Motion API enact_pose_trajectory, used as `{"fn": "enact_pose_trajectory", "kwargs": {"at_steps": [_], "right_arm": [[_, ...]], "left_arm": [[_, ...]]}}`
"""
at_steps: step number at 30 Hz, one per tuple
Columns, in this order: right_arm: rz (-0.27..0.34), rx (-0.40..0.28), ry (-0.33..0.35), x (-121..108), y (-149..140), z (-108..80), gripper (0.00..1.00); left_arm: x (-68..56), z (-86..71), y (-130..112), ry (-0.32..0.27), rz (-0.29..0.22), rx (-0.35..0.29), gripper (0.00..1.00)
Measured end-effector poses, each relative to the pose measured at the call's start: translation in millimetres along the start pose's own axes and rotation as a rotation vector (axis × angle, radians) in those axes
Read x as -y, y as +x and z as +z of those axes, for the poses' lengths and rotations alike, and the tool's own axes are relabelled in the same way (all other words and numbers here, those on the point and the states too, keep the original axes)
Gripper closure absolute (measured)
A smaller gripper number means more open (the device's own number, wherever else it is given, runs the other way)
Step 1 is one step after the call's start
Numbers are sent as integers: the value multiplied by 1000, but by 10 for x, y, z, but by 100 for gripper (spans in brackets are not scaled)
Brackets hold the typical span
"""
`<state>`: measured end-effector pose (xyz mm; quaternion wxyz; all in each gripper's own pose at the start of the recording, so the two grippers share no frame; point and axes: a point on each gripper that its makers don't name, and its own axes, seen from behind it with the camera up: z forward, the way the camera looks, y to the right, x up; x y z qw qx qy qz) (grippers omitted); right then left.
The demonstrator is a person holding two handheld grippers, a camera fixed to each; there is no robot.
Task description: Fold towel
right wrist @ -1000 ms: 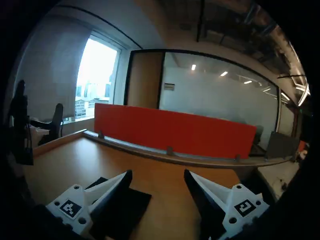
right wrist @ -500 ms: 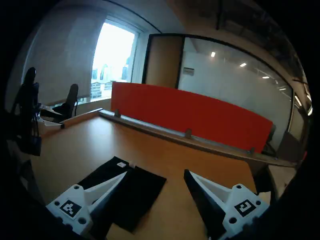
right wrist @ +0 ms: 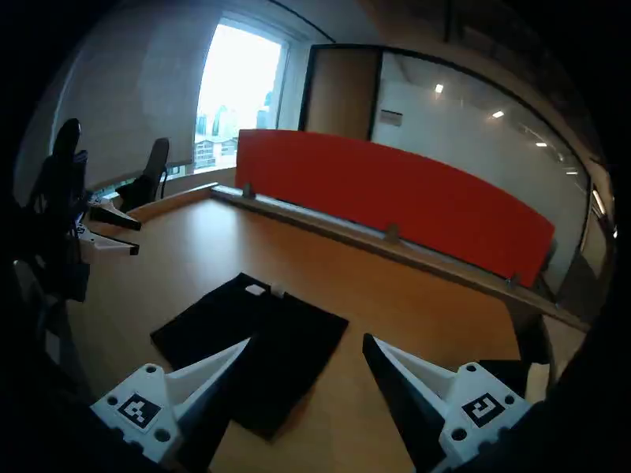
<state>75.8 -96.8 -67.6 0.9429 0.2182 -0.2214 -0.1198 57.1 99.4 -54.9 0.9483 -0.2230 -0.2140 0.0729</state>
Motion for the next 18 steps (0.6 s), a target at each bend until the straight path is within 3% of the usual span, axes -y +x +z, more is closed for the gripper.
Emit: {"fn": "enact_pose_trajectory", "kwargs": {"at_steps": [18], "right_arm": [[-1, 124, 65, 217, -828, 347, 0]], "left_arm": [[-320, 343, -837, -69, 20, 162, 7]]}}
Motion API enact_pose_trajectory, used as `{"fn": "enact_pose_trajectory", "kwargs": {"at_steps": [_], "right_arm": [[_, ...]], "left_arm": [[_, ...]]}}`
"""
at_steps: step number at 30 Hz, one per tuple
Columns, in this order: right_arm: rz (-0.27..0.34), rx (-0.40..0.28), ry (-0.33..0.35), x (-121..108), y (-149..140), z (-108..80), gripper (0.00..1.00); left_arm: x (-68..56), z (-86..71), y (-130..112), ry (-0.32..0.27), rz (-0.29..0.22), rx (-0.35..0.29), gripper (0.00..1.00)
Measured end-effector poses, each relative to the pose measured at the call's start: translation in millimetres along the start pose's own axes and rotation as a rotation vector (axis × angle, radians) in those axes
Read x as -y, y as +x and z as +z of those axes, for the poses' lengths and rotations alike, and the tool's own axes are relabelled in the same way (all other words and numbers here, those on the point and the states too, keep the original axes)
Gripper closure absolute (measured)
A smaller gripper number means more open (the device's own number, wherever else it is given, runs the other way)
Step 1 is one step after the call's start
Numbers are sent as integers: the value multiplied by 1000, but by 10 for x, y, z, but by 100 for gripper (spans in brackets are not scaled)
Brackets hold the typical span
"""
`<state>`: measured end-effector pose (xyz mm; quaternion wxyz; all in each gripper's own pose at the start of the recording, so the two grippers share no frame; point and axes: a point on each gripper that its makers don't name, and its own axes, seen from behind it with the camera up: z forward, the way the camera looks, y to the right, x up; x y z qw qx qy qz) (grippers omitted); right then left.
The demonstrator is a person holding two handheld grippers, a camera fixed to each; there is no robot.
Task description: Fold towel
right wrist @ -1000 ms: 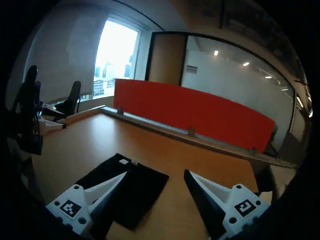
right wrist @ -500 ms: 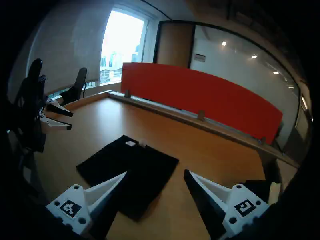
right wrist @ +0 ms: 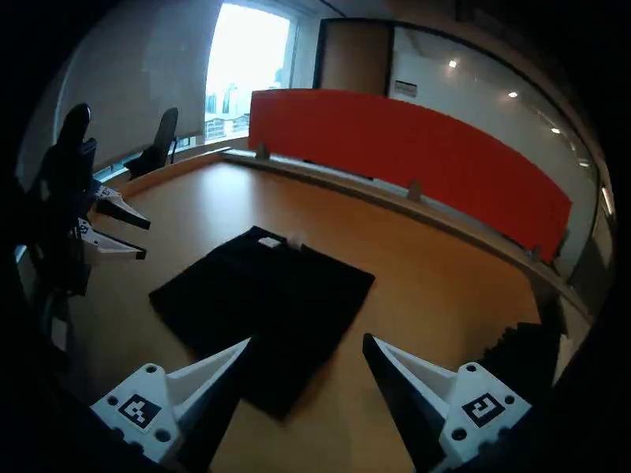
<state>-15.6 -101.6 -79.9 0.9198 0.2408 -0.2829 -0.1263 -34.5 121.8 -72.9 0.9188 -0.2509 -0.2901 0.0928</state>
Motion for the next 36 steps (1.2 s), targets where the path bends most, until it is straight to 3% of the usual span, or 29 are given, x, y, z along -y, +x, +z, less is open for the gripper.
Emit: {"fn": "enact_pose_trajectory", "kwargs": {"at_steps": [16, 36], "right_arm": [[-29, 111, 52, 171, -580, 277, 0], [-65, 227, 110, 297, -1081, 374, 0]], "left_arm": [[-157, 290, -524, -48, 23, 124, 7], [-290, 415, -896, -103, 52, 227, 7]]}}
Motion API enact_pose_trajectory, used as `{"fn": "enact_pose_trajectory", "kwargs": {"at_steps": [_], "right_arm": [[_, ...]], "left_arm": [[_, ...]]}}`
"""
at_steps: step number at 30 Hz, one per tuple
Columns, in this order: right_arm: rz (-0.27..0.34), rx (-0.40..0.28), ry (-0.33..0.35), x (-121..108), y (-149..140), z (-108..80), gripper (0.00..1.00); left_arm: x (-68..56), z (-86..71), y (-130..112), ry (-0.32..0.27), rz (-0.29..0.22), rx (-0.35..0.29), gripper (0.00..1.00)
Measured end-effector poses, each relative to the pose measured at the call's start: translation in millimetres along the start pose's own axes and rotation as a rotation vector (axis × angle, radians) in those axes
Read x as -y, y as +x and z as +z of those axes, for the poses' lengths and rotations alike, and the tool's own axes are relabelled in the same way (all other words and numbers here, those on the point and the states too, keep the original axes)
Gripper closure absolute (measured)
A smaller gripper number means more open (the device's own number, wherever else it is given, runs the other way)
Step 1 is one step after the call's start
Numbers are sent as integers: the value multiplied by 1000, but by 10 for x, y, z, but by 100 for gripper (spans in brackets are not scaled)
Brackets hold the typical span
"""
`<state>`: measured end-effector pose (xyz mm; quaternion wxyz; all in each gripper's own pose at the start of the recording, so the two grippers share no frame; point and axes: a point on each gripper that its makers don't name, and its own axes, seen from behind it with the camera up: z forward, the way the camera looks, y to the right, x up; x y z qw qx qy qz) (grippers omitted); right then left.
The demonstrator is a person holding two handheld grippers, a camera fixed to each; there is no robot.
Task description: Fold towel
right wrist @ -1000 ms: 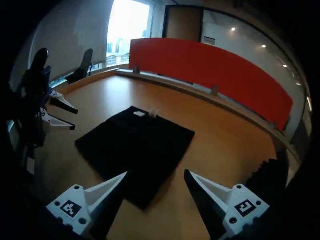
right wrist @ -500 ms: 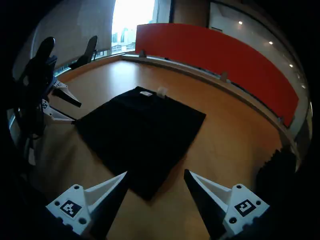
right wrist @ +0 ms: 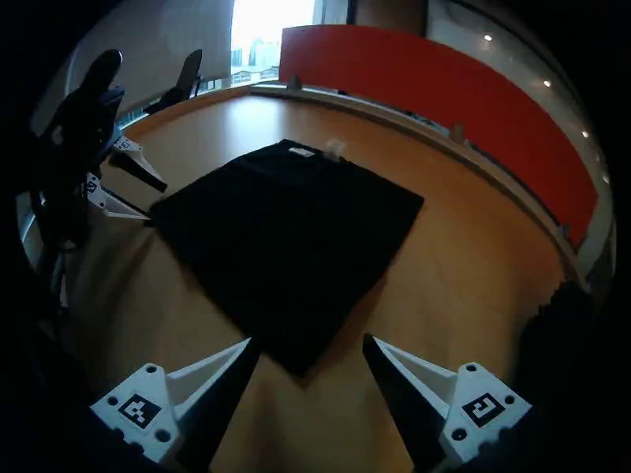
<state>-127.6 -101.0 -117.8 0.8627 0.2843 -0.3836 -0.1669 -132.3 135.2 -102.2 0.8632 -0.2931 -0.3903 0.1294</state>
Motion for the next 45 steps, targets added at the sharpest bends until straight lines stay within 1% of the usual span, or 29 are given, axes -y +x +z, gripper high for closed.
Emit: {"fn": "enact_pose_trajectory", "kwargs": {"at_steps": [9, 12, 14, 16, 20, 22, 26, 29, 32, 36, 40, 42, 45], "right_arm": [[-2, 22, 38, 66, -61, 49, 4], [-9, 27, 41, 71, -76, 62, 5], [-11, 27, 47, 85, -74, 68, 8], [-9, 28, 57, 106, -78, 71, 12], [3, 25, 81, 153, -85, 79, 25], [9, 23, 87, 164, -89, 81, 28], [12, 22, 90, 171, -97, 81, 31], [8, 24, 94, 180, -96, 82, 38], [8, 26, 95, 183, -96, 84, 46], [16, 27, 91, 170, -98, 84, 55], [30, 30, 83, 146, -100, 82, 65], [36, 31, 80, 136, -100, 81, 69], [43, 34, 79, 126, -99, 81, 72]], "left_arm": [[-14, 24, -39, -10, 13, 20, 7], [-16, 28, -47, -10, 16, 26, 8], [-23, 33, -45, -10, 19, 28, 11], [-37, 37, -42, -11, 22, 28, 17], [-72, 42, -39, -15, 29, 27, 25], [-84, 42, -39, -17, 30, 28, 29], [-92, 37, -41, -18, 27, 30, 30], [-88, 32, -43, -18, 26, 34, 32], [-84, 31, -41, -18, 24, 41, 34], [-74, 33, -40, -14, 21, 47, 45], [-75, 31, -38, -11, 19, 49, 47], [-79, 29, -37, -10, 20, 50, 51], [-94, 37, -34, -7, 20, 52, 72]]}}
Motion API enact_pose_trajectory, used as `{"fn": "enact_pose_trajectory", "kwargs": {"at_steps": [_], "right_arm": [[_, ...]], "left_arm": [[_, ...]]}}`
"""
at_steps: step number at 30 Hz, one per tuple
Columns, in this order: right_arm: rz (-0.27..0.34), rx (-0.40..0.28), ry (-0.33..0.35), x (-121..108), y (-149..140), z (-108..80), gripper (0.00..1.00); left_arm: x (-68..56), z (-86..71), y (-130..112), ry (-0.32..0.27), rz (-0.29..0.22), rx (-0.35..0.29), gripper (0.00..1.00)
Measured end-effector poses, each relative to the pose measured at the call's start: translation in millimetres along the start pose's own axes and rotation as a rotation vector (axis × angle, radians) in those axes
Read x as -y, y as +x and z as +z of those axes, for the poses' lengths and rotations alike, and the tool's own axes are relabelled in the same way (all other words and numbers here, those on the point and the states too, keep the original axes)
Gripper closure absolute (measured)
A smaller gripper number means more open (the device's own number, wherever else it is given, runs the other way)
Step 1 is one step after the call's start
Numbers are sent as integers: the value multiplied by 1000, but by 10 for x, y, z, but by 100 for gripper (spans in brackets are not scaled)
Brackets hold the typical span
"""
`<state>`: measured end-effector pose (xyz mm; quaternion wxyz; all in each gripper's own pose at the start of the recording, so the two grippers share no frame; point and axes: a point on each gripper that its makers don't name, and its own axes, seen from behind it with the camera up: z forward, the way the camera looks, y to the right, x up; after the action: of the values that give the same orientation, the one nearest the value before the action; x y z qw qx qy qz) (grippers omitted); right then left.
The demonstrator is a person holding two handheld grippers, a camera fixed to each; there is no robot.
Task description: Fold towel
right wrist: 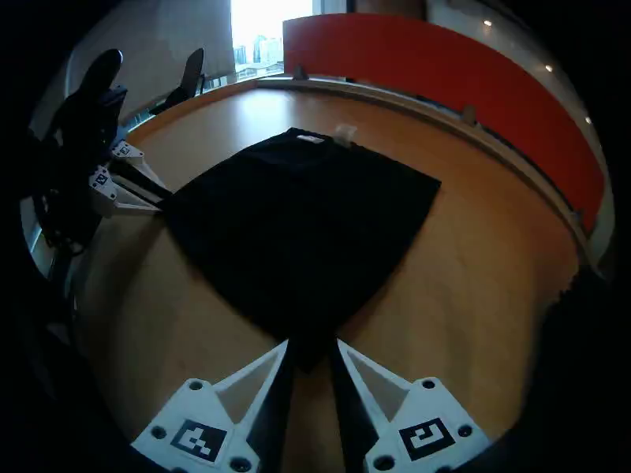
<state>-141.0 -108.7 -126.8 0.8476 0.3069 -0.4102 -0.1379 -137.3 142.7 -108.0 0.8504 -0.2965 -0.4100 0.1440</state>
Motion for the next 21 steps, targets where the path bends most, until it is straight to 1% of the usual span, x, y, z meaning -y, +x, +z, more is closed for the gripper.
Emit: {"fn": "enact_pose_trajectory", "kwargs": {"at_steps": [1, 3, 5, 9, 11, 13, 15, 21], "right_arm": [[1, 1, 0, -1, -1, -1, 73], [3, 2, 0, -2, -1, -1, 77], [1, 3, 4, 10, -1, -2, 81], [1, 1, 9, 38, 6, -9, 84], [5, -4, 8, 42, 13, -23, 84], [10, -9, 9, 49, 20, -42, 84], [16, -13, 10, 54, 27, -64, 84], [26, -42, -4, 25, 117, -172, 84]], "left_arm": [[-6, 3, 2, 4, -1, 0, 79], [-16, 6, 6, 10, -2, -1, 83], [-27, 3, 5, 16, -1, -2, 85], [-30, -8, 13, 21, -14, 0, 85], [-26, -12, 21, 18, -33, 2, 85], [-26, -16, 31, 16, -48, 5, 89], [-30, -21, 45, 15, -59, 6, 89], [-53, -111, 167, 24, -57, -11, 89]]}}
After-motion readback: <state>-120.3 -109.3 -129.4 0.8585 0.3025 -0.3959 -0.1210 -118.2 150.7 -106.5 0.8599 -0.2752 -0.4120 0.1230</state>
